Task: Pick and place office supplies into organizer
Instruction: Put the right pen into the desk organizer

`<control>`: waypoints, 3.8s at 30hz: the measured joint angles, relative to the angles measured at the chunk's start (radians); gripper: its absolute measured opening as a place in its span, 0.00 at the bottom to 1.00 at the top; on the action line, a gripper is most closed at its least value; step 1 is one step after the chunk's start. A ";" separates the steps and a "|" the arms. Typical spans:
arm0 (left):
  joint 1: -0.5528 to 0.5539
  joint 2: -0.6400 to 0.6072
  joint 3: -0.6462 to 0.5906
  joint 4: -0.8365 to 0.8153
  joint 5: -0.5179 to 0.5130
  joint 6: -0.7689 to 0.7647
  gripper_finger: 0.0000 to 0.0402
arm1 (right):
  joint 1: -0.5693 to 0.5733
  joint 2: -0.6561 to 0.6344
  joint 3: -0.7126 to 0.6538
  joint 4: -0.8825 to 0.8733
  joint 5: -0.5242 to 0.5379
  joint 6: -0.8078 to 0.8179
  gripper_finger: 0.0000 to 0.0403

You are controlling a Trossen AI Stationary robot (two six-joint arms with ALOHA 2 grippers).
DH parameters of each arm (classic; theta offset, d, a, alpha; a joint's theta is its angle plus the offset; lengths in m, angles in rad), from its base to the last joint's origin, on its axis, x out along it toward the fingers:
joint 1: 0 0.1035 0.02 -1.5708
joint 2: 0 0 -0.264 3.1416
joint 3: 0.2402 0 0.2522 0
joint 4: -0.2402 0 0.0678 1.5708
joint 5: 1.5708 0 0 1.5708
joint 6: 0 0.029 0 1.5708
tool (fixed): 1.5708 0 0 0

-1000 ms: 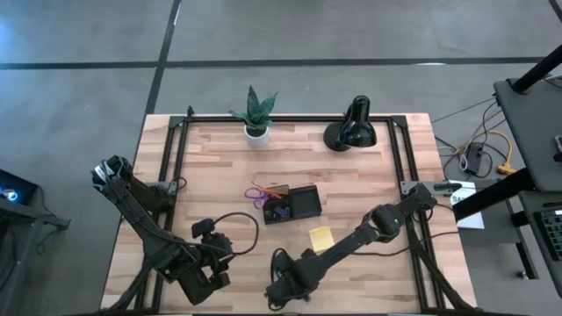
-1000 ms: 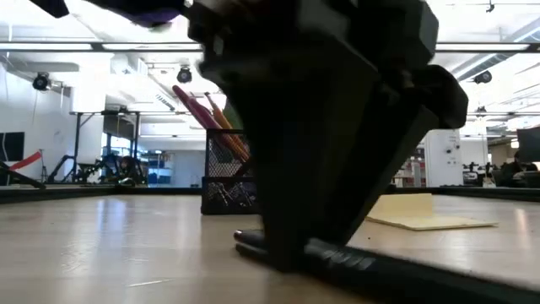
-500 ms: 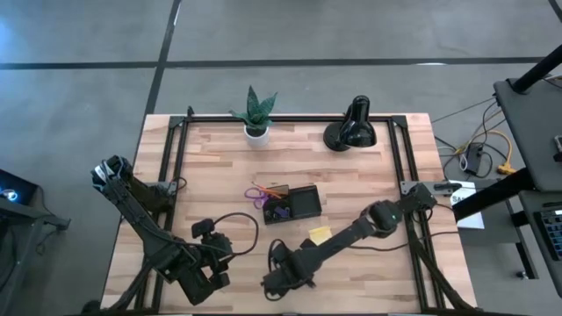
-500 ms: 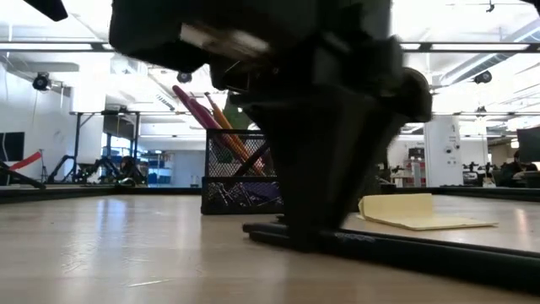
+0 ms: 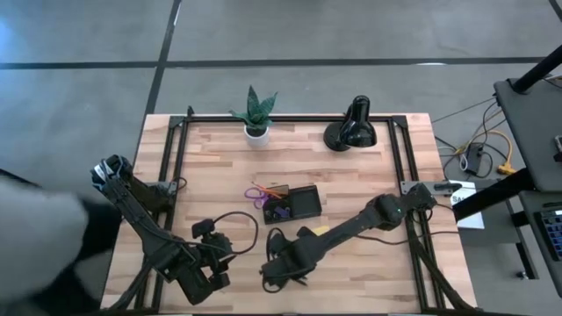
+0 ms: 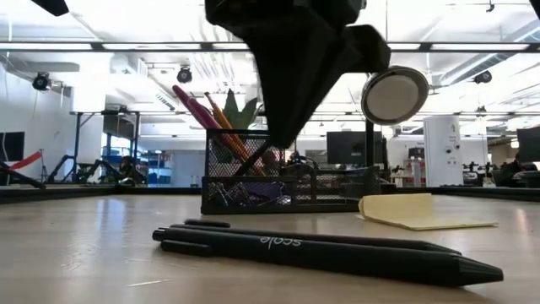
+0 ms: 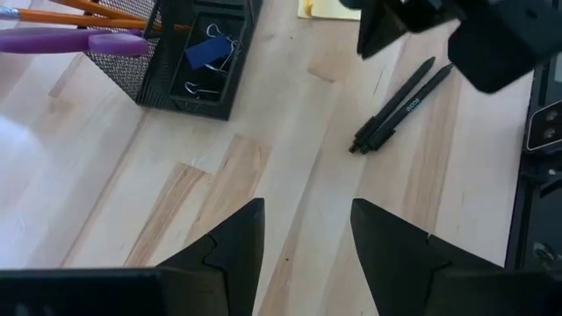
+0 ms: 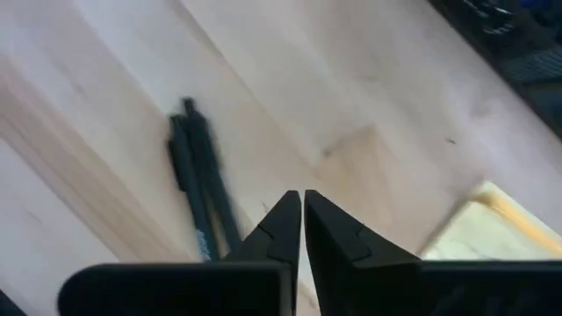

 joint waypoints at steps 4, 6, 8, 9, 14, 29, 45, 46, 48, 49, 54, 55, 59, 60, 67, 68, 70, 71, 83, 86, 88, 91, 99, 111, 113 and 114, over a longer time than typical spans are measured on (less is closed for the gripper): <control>0.000 -0.003 0.000 -0.001 0.000 0.000 0.39 | 0.000 -0.009 0.000 -0.037 -0.022 -0.019 0.03; 0.000 -0.004 0.000 -0.001 0.000 0.000 0.39 | 0.001 -0.009 0.000 -0.011 -0.035 -0.043 0.05; 0.000 -0.005 0.000 -0.002 0.000 0.003 0.39 | 0.001 -0.009 -0.003 0.059 -0.074 -0.082 0.10; 0.000 -0.007 0.000 -0.002 0.000 0.005 0.39 | 0.001 -0.008 -0.003 0.101 -0.092 -0.107 0.13; -0.001 -0.020 -0.001 -0.005 -0.002 0.007 0.39 | 0.003 0.018 -0.004 0.184 -0.100 -0.214 0.29; -0.001 -0.032 -0.013 0.001 0.000 0.000 0.39 | 0.001 0.099 -0.023 0.175 -0.072 -0.293 0.39; -0.001 -0.033 -0.016 0.001 -0.004 0.000 0.39 | -0.037 0.101 -0.062 0.213 -0.033 -0.358 0.14; -0.001 -0.033 -0.016 0.001 -0.004 0.000 0.39 | -0.039 0.101 -0.062 0.216 -0.030 -0.367 0.11; -0.001 -0.033 -0.016 0.001 -0.004 0.000 0.39 | -0.044 0.101 -0.063 0.225 -0.017 -0.384 0.05; -0.001 -0.033 -0.016 0.001 -0.004 0.000 0.39 | -0.046 0.102 -0.062 0.229 -0.013 -0.386 0.05; -0.001 -0.033 -0.017 0.001 -0.005 0.000 0.39 | -0.048 0.103 -0.038 0.237 0.062 -0.351 0.04; -0.001 -0.033 -0.017 0.001 -0.005 0.000 0.39 | -0.048 0.101 -0.030 0.247 0.093 -0.333 0.04; -0.002 -0.056 -0.012 0.001 -0.017 0.000 0.39 | -0.034 0.049 0.002 0.254 0.295 -0.202 0.04; -0.004 -0.065 -0.010 0.001 -0.033 0.000 0.39 | -0.027 0.028 0.010 0.258 0.353 -0.163 0.04; -0.015 -0.148 -0.015 -0.004 -0.118 0.004 0.39 | 0.006 -0.069 0.018 0.250 0.778 -0.013 0.03; -0.015 -0.156 -0.016 -0.004 -0.123 0.010 0.39 | 0.002 -0.084 0.018 0.249 0.829 -0.016 0.03; -0.015 -0.172 -0.017 -0.004 -0.130 0.032 0.39 | -0.014 -0.108 0.020 0.255 0.907 -0.022 0.03; -0.015 -0.180 -0.017 -0.005 -0.131 0.044 0.39 | -0.024 -0.117 0.020 0.245 0.942 -0.023 0.03; -0.080 -0.240 -0.018 -0.001 -0.138 0.186 0.39 | -0.137 -0.121 -0.022 0.251 1.081 -0.022 0.03; -0.085 -0.256 -0.018 -0.002 -0.182 0.252 0.39 | -0.149 -0.117 -0.068 0.250 1.088 0.004 0.03; -0.082 -0.268 -0.020 -0.002 -0.234 0.285 0.39 | -0.156 -0.118 -0.104 0.253 1.121 0.034 0.03; -0.068 -0.289 -0.022 -0.005 -0.274 0.290 0.39 | -0.165 -0.117 -0.173 0.253 1.171 0.109 0.03; -0.033 -0.319 -0.031 -0.051 -0.284 0.374 0.39 | -0.168 -0.117 -0.333 0.323 1.193 0.252 0.03; -0.007 -0.313 -0.032 -0.069 -0.281 0.366 0.39 | -0.107 -0.114 -0.431 0.591 1.131 0.025 0.13; -0.007 -0.313 -0.032 -0.069 -0.280 0.365 0.39 | -0.095 -0.114 -0.429 0.590 1.127 0.022 0.19; -0.007 -0.313 -0.032 -0.067 -0.280 0.365 0.39 | -0.089 -0.114 -0.429 0.589 1.126 0.022 0.22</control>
